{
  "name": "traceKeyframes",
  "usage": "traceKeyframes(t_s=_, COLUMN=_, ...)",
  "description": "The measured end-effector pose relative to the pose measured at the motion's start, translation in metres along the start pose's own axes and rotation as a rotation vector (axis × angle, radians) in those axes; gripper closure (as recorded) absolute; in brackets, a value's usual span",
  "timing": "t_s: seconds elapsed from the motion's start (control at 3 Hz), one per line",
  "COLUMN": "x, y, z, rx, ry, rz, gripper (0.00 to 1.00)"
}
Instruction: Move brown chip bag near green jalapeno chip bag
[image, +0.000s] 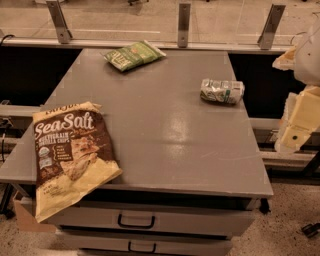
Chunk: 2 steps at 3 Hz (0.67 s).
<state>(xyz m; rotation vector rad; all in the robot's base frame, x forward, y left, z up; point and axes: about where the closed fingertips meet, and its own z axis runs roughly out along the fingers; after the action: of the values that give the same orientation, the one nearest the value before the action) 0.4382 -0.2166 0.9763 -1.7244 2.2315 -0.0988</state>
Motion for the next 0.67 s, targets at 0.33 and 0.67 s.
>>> traceKeyframes(t_s=0.33, x=0.000, y=0.000, z=0.000, rx=0.000, ry=0.000, rz=0.000, gripper=0.00)
traceKeyframes(t_s=0.67, x=-0.032, y=0.008, z=0.017, rx=-0.040, ry=-0.051, rz=-0.045, gripper=0.00)
